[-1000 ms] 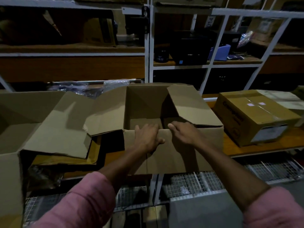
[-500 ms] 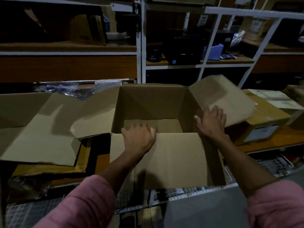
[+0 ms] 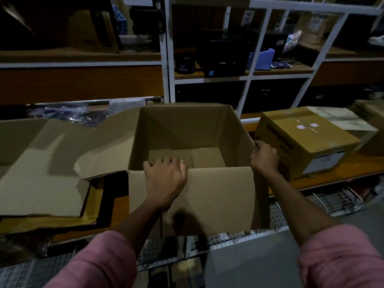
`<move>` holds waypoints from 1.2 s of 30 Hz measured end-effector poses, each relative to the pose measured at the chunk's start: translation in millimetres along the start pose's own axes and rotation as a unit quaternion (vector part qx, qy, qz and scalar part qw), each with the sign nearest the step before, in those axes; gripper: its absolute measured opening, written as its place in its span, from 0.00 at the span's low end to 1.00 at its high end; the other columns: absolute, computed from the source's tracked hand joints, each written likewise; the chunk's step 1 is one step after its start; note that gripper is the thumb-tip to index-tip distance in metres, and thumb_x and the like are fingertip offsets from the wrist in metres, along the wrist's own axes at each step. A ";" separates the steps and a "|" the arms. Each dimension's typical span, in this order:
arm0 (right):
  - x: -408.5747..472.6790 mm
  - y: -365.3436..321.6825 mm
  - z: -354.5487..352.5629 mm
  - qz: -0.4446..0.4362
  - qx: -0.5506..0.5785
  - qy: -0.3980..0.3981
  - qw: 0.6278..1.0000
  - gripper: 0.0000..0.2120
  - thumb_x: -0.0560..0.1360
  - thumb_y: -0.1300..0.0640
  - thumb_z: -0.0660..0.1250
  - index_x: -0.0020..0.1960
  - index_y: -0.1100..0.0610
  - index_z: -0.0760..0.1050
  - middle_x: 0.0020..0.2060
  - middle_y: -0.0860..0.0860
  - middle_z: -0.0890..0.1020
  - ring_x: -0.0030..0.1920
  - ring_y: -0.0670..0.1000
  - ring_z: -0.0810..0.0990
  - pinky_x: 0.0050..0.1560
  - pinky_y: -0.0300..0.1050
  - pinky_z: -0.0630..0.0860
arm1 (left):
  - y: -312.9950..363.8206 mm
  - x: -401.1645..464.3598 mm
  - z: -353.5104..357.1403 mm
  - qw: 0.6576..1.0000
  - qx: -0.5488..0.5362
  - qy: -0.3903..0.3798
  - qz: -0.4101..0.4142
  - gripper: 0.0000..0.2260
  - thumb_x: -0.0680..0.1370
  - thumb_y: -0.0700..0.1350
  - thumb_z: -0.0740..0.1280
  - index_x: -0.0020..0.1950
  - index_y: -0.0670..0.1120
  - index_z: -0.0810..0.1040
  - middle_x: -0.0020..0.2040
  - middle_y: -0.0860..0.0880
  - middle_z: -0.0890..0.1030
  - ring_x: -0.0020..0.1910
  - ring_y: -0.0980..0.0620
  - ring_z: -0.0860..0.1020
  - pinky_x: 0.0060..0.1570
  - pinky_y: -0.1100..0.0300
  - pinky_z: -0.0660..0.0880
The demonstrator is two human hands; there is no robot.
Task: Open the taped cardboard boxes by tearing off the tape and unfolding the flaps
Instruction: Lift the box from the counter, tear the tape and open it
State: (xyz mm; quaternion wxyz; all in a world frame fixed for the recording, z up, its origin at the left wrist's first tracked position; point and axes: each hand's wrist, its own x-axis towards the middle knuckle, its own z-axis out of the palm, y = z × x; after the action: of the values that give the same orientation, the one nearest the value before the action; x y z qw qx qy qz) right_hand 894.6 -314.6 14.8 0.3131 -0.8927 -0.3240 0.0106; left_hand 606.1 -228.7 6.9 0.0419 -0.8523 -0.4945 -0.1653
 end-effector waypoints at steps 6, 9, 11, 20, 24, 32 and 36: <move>-62.6 4.9 3.8 -0.130 -0.048 0.103 0.985 0.20 0.84 0.49 0.50 0.67 0.56 0.72 0.67 0.57 0.75 0.70 0.57 0.70 0.73 0.56 0.61 | -12.2 -20.3 10.6 0.996 -0.015 0.062 0.057 0.22 0.83 0.59 0.47 0.59 0.51 0.78 0.60 0.48 0.78 0.64 0.47 0.71 0.65 0.45 0.63; -105.0 12.6 14.3 -0.161 -0.090 0.067 0.981 0.25 0.85 0.43 0.47 0.77 0.51 0.62 0.80 0.54 0.58 0.81 0.55 0.51 0.79 0.59 0.44 | -15.0 -37.1 13.2 0.997 -0.035 0.064 0.018 0.23 0.82 0.61 0.50 0.67 0.50 0.74 0.70 0.45 0.72 0.73 0.42 0.64 0.71 0.41 0.59; -121.5 19.9 17.2 -0.160 -0.094 0.047 0.982 0.28 0.83 0.38 0.50 0.80 0.49 0.56 0.82 0.53 0.50 0.82 0.56 0.44 0.78 0.65 0.47 | -15.2 -50.7 16.3 0.996 -0.054 0.058 -0.029 0.25 0.82 0.64 0.52 0.72 0.51 0.69 0.75 0.42 0.66 0.76 0.39 0.60 0.74 0.38 0.56; -127.2 35.2 -5.1 -0.132 0.028 -0.083 0.987 0.49 0.70 0.28 0.66 0.82 0.38 0.44 0.80 0.41 0.32 0.80 0.65 0.51 0.70 0.69 0.64 | -45.1 -90.1 10.7 0.975 -0.196 -0.019 -0.099 0.42 0.75 0.70 0.66 0.81 0.66 0.45 0.82 0.55 0.33 0.80 0.33 0.42 0.74 0.28 0.52; -108.9 37.9 -20.3 -0.161 0.048 -0.140 0.976 0.59 0.60 0.31 0.75 0.82 0.40 0.48 0.79 0.39 0.31 0.80 0.62 0.52 0.70 0.67 0.67 | -66.5 -78.6 -2.9 0.967 -0.241 -0.034 -0.069 0.51 0.69 0.66 0.75 0.83 0.61 0.48 0.81 0.58 0.31 0.82 0.39 0.48 0.73 0.31 0.63; -96.5 41.9 -10.9 -0.207 0.066 -0.117 0.969 0.57 0.53 0.34 0.81 0.77 0.43 0.61 0.80 0.43 0.43 0.77 0.62 0.59 0.69 0.65 0.71 | -85.4 -65.8 -1.4 0.963 -0.266 -0.040 -0.004 0.59 0.62 0.61 0.82 0.83 0.62 0.47 0.82 0.55 0.39 0.80 0.41 0.50 0.72 0.33 0.63; -102.0 32.9 -10.7 -0.227 0.080 -0.084 0.967 0.55 0.53 0.34 0.80 0.75 0.45 0.62 0.77 0.47 0.50 0.74 0.61 0.62 0.68 0.60 0.72 | -94.1 -59.7 -10.2 0.966 -0.259 -0.023 0.002 0.58 0.62 0.62 0.82 0.82 0.60 0.49 0.81 0.52 0.46 0.78 0.41 0.55 0.70 0.36 0.67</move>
State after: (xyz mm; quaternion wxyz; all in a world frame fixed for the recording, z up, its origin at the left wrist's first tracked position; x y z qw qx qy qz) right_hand 835.2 -399.8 -14.0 0.3494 -0.7637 -0.5414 0.0402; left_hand 495.8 -232.9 -11.4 -0.1915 -0.8384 -0.4344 -0.2680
